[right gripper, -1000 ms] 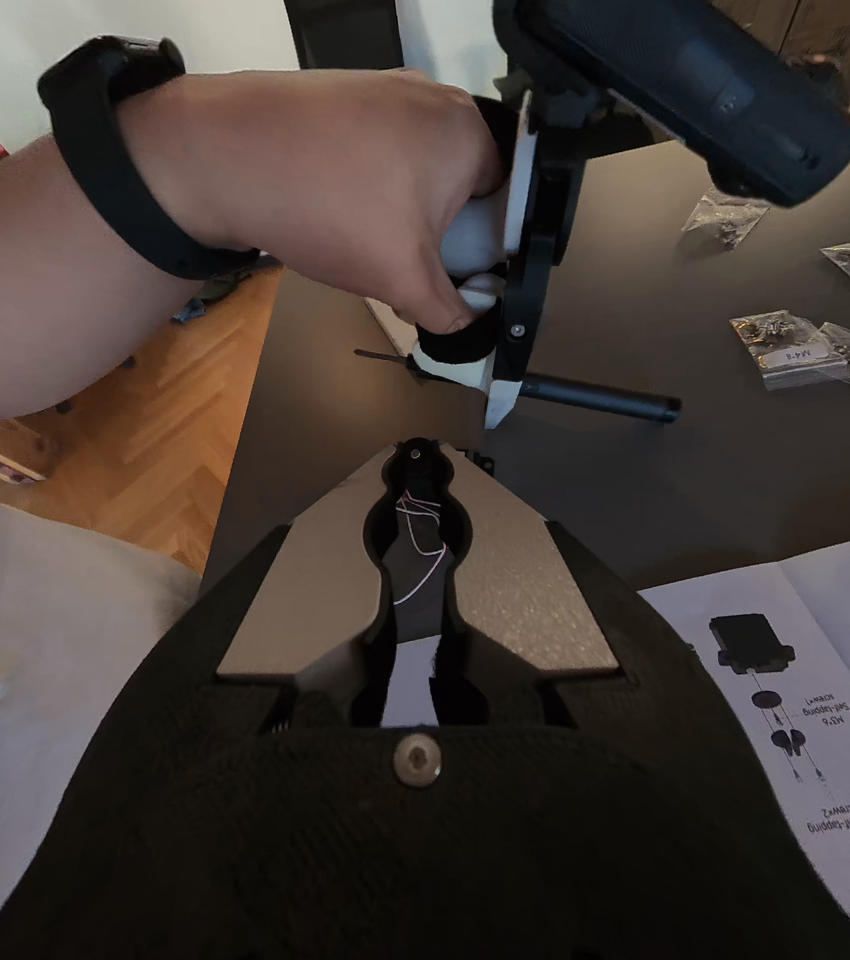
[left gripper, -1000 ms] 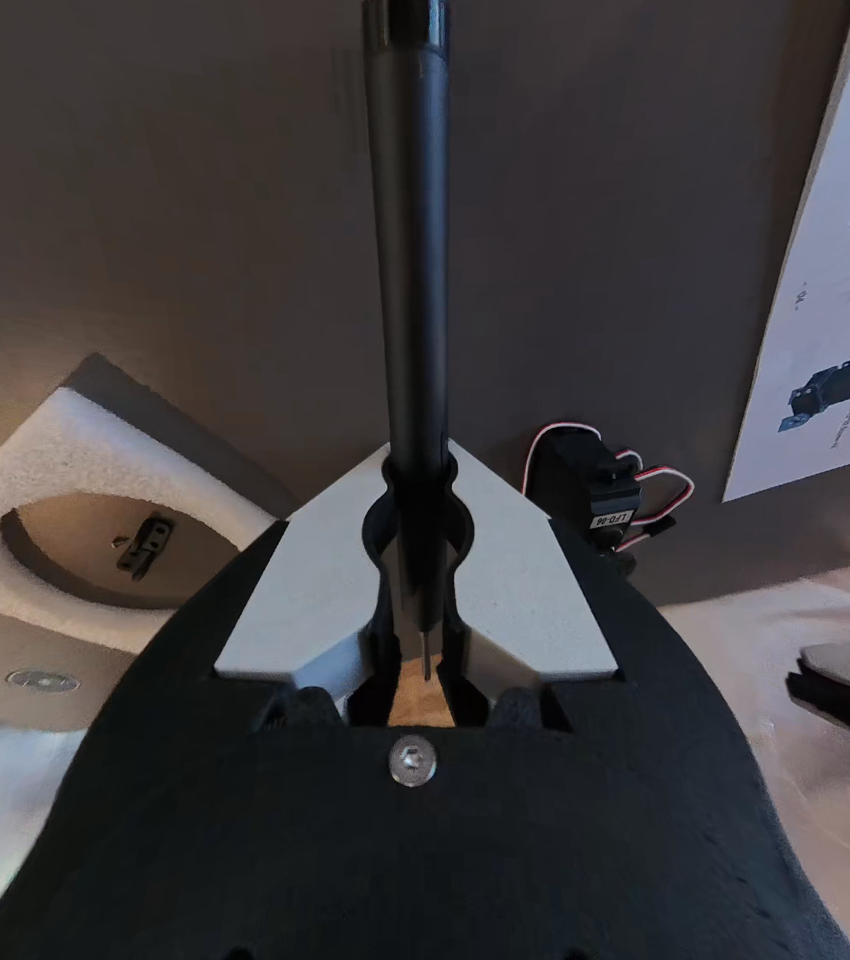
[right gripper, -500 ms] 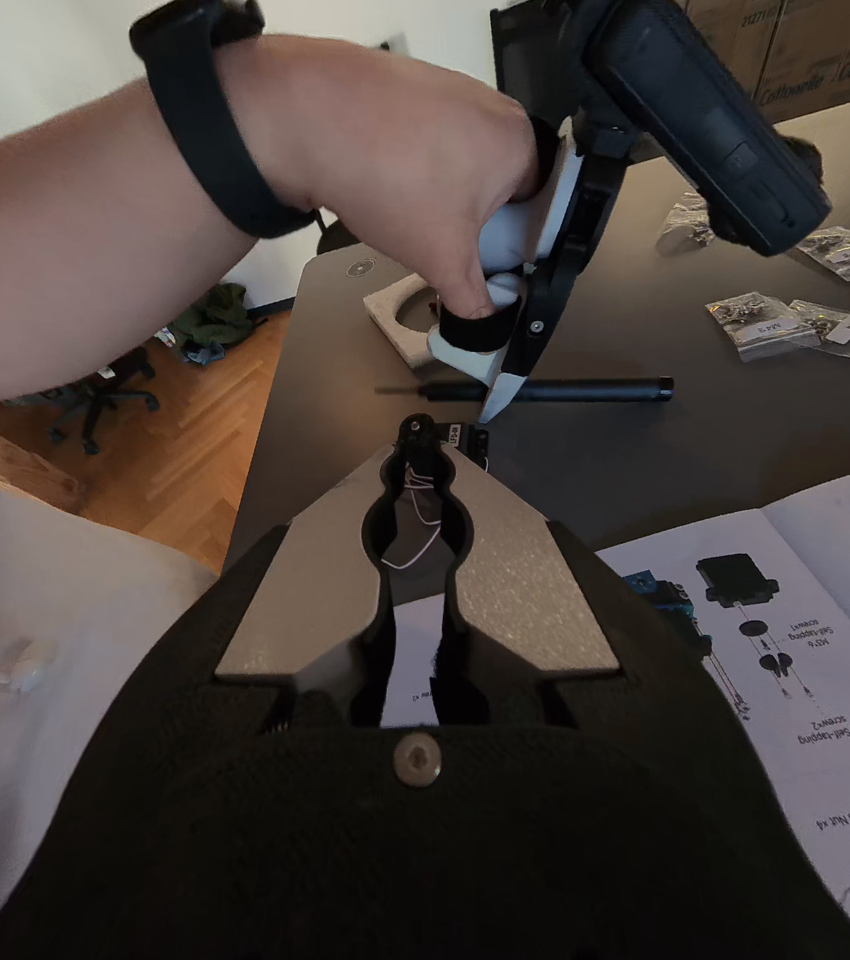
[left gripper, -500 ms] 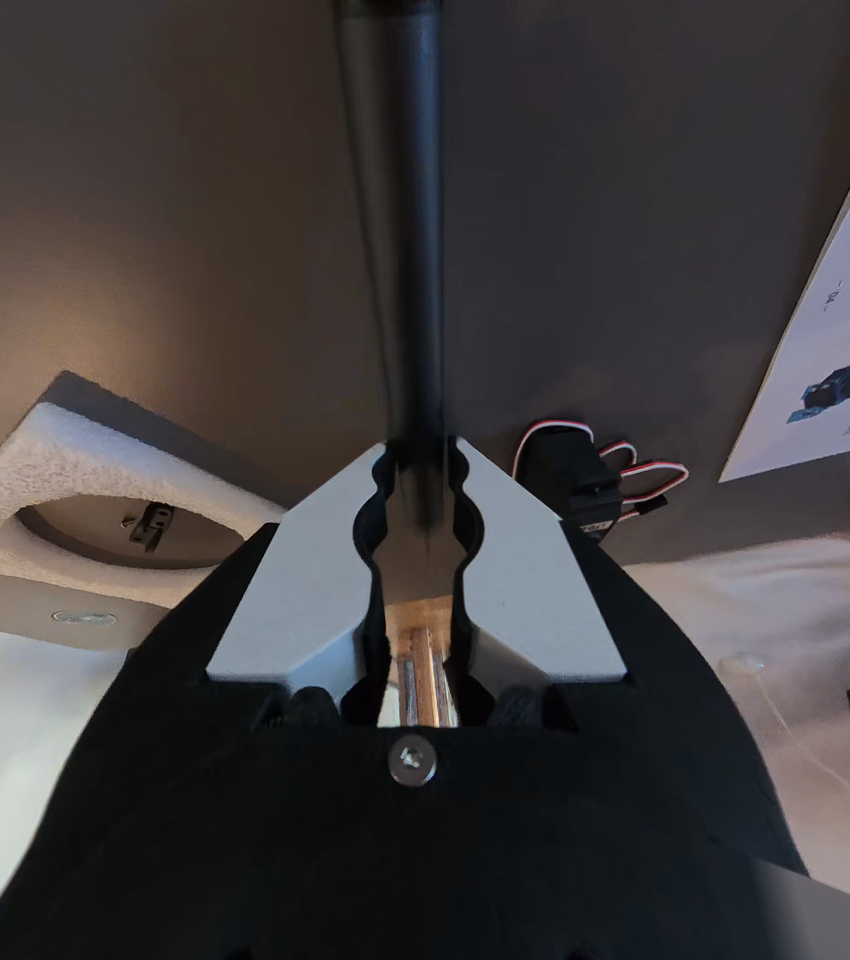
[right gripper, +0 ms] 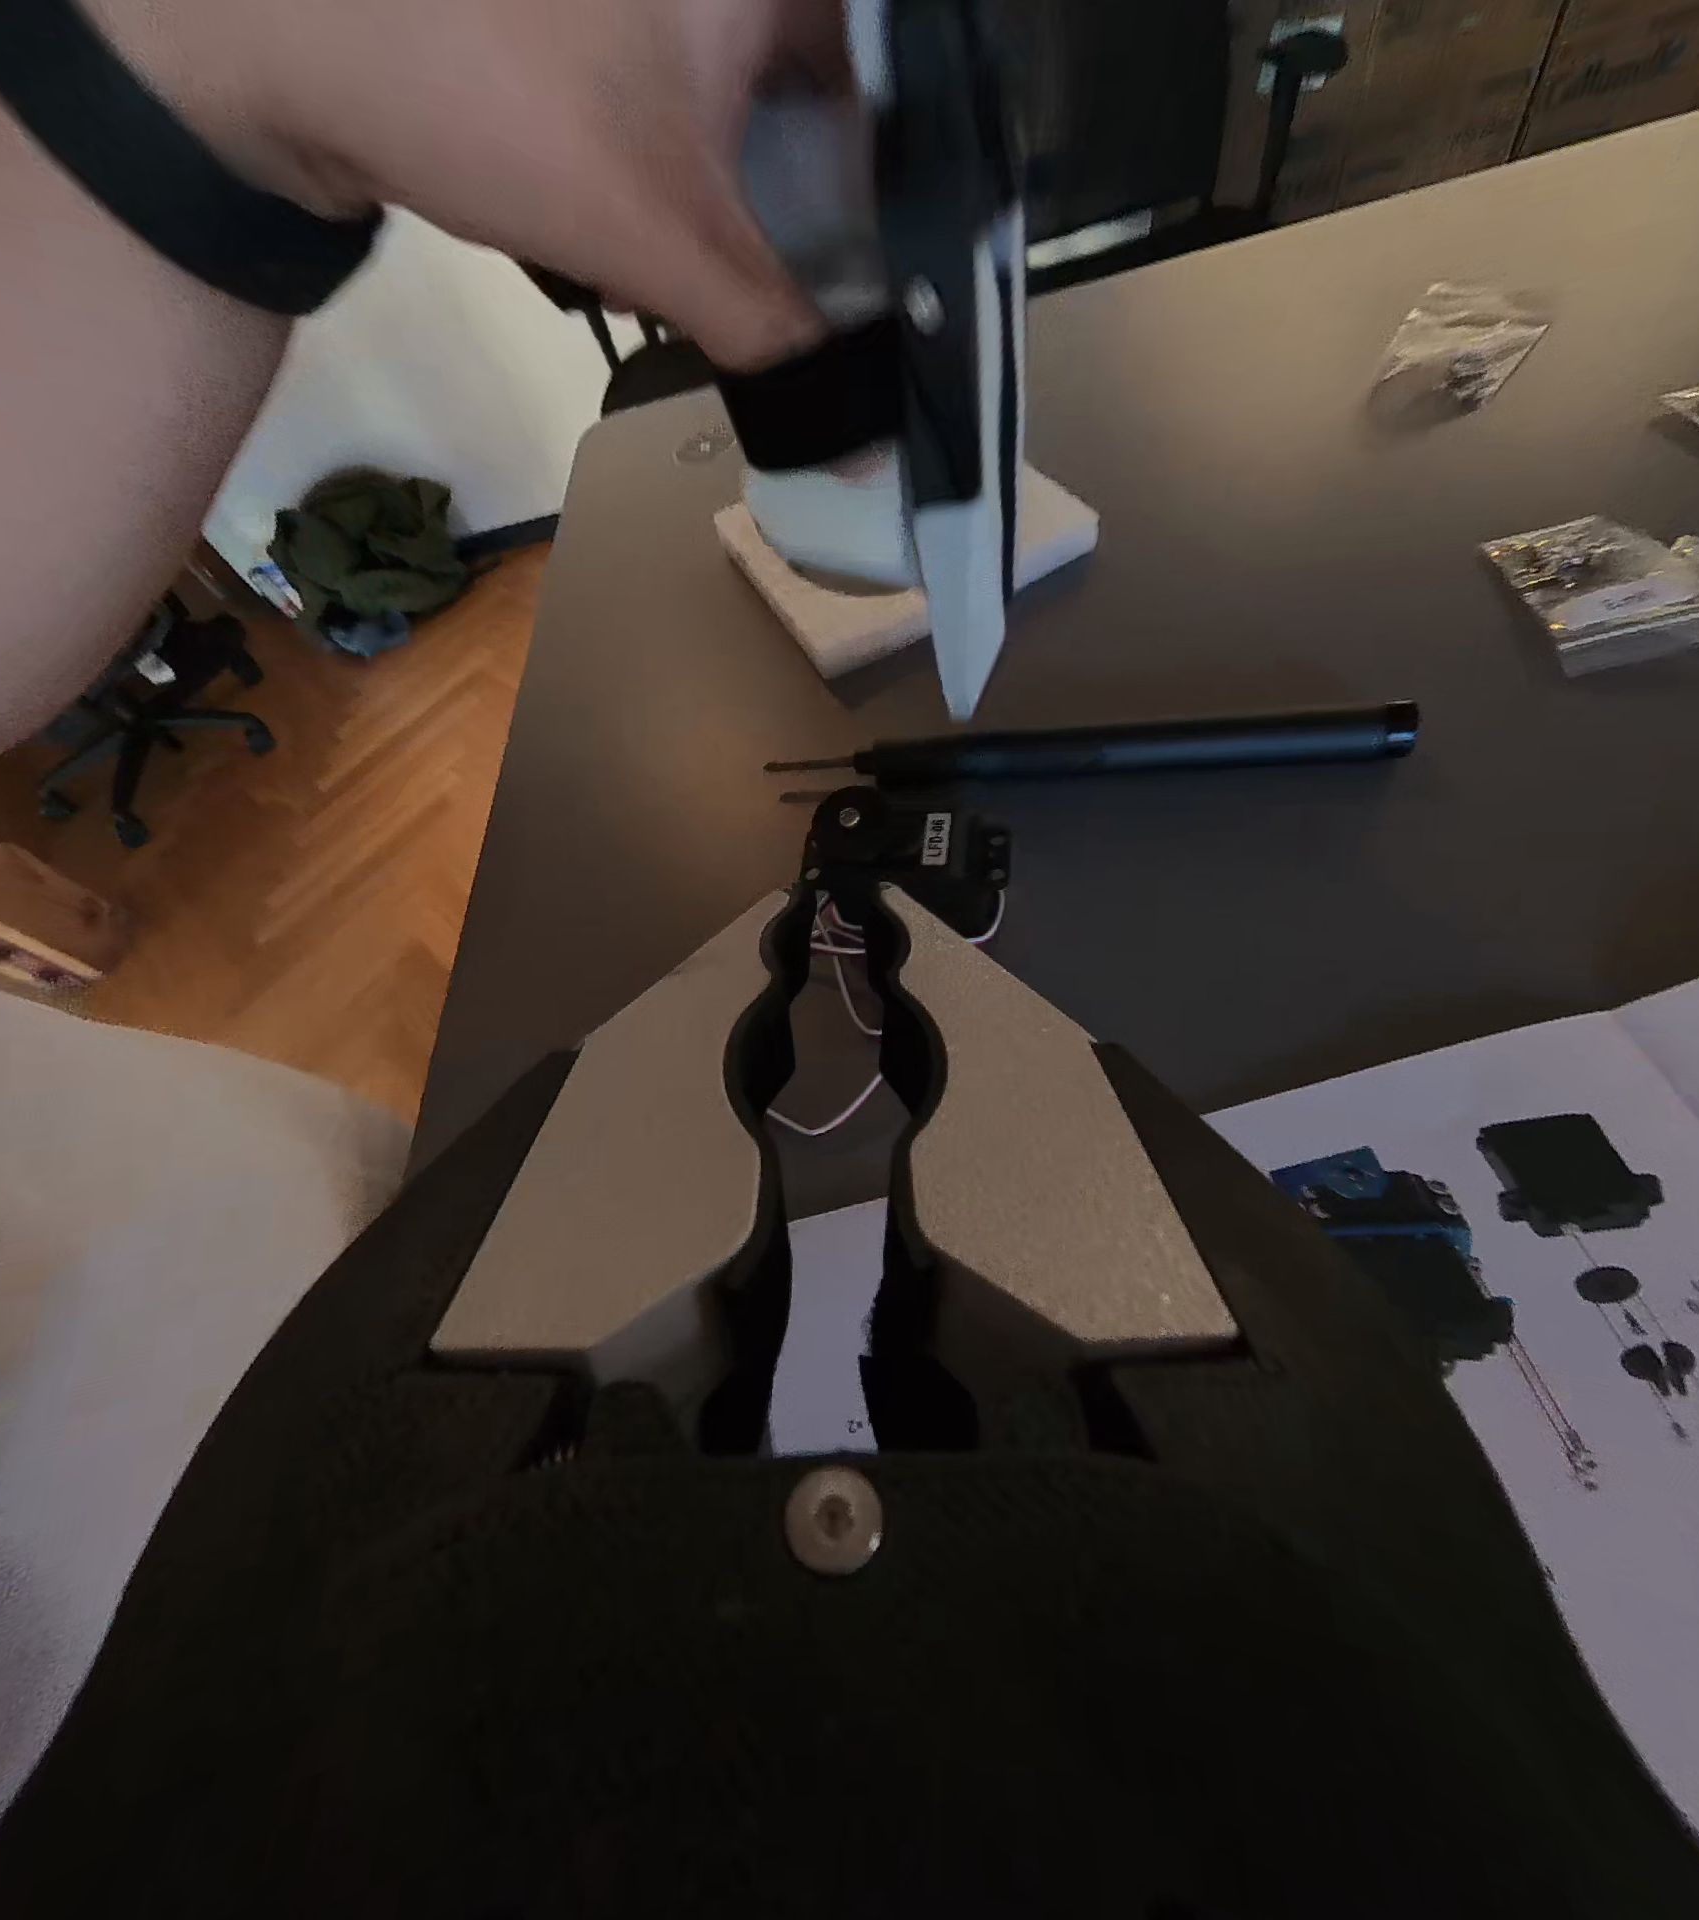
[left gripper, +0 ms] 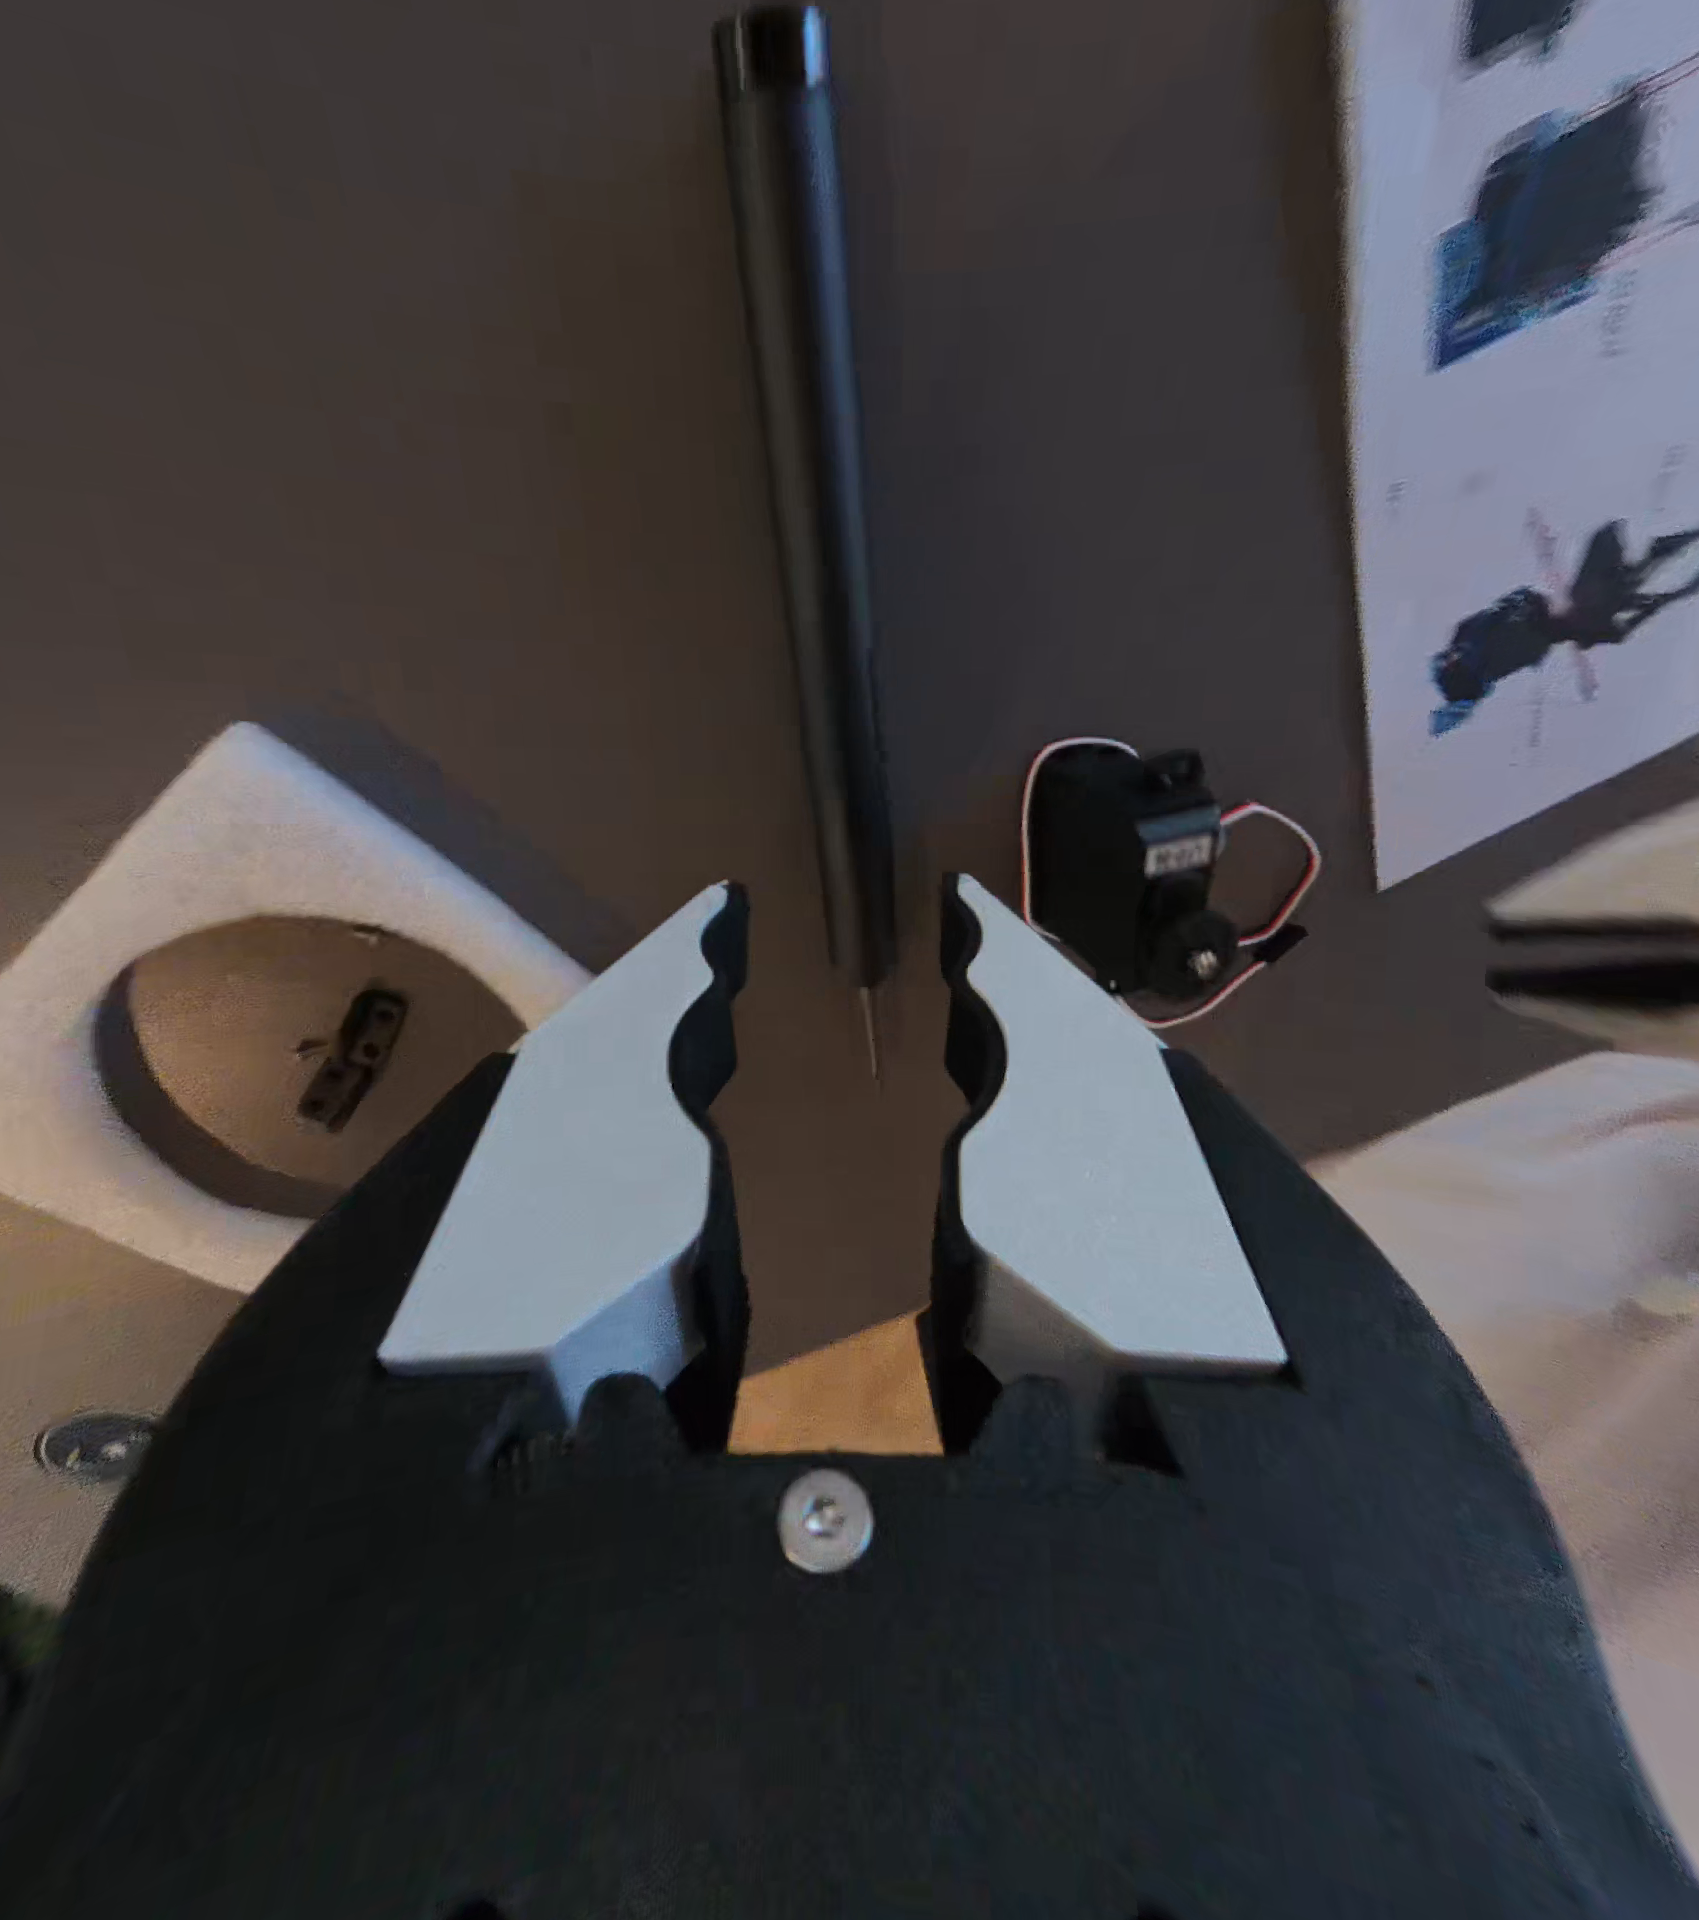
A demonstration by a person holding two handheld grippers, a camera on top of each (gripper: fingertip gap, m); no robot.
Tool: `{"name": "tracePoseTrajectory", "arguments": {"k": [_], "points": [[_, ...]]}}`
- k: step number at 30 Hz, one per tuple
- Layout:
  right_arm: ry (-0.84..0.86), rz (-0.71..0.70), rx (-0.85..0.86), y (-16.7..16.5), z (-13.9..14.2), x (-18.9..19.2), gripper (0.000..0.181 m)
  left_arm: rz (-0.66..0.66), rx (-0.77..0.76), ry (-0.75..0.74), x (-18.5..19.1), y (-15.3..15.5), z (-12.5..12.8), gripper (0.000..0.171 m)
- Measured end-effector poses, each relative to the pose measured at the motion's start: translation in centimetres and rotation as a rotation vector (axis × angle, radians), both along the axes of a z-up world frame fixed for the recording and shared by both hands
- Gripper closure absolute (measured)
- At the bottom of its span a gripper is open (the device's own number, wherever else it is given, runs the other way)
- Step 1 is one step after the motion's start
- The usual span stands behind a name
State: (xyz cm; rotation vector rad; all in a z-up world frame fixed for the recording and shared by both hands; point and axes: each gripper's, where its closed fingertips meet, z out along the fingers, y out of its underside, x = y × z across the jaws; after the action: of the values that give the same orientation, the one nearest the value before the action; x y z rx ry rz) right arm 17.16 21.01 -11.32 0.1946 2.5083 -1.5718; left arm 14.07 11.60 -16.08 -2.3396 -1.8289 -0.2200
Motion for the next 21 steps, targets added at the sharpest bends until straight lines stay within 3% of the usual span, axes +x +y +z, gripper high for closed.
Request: {"name": "tracePoseTrajectory", "arguments": {"k": [4, 7, 10, 12, 18, 21], "points": [[0.082, 0.033, 0.103, -1.6, -0.9, 0.7, 0.173, -0.060, 0.110, 0.504, 0.1, -0.5, 4.9, 0.115], [0.169, 0.050, 0.195, -2.6, -1.1, 0.3, 0.173, -0.096, 0.255, 0.765, 3.0, 1.0, 5.8, 0.105], [0.223, 0.069, 0.275, -3.2, -1.2, 0.0, 0.173, -0.093, 0.359, 0.857, 5.1, 3.6, 3.8, 0.111], [0.233, 0.083, 0.315, -3.5, -1.3, 0.0, 0.173, -0.089, 0.339, 0.901, 5.2, 4.7, 2.5, 0.122], [0.242, 0.104, 0.380, -4.1, -1.5, -0.1, 0.173, -0.142, 0.220, 0.911, 4.3, 6.3, 0.5, 0.129], [0.210, 0.115, 0.395, -4.3, -1.8, 0.2, 0.173, -0.147, 0.221, 0.936, 3.9, 6.8, 0.8, 0.141]]}}
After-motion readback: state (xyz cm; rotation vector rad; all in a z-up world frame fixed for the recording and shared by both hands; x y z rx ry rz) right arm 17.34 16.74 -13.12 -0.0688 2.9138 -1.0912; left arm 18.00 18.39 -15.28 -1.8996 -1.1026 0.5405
